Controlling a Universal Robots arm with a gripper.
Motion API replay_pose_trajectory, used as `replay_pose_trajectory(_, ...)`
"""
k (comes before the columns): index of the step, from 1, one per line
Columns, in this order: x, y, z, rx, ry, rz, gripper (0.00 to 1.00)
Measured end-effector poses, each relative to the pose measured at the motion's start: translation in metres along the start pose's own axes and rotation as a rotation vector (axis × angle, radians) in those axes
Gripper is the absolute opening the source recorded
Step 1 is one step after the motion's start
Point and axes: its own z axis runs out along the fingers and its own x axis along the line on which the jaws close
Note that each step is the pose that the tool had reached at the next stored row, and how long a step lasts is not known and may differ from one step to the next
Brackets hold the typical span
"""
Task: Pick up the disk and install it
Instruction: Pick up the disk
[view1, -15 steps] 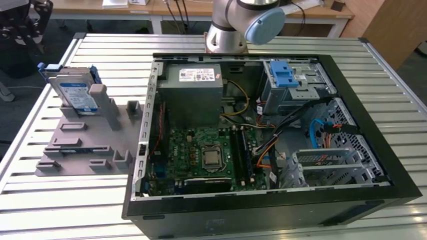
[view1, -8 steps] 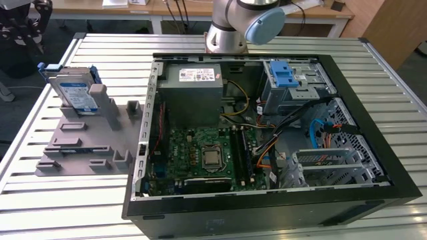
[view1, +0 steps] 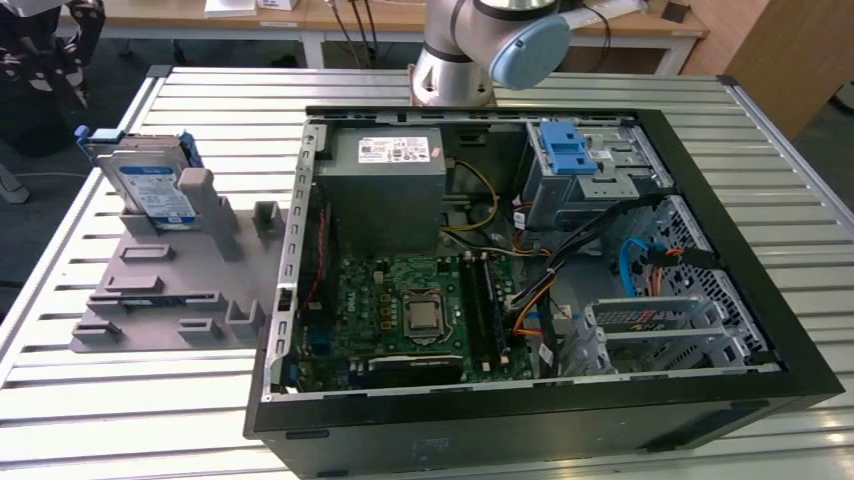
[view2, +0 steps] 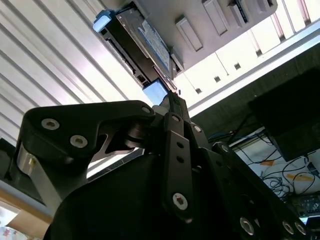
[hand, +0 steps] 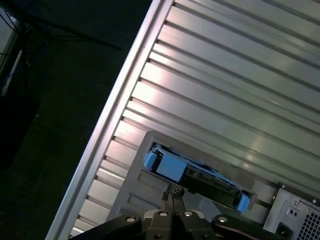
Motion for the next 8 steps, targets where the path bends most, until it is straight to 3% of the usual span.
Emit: replay_pose_trajectory(8,0.0,0.0,0.0001,-0.0007,0.0042,-0.096,0.11)
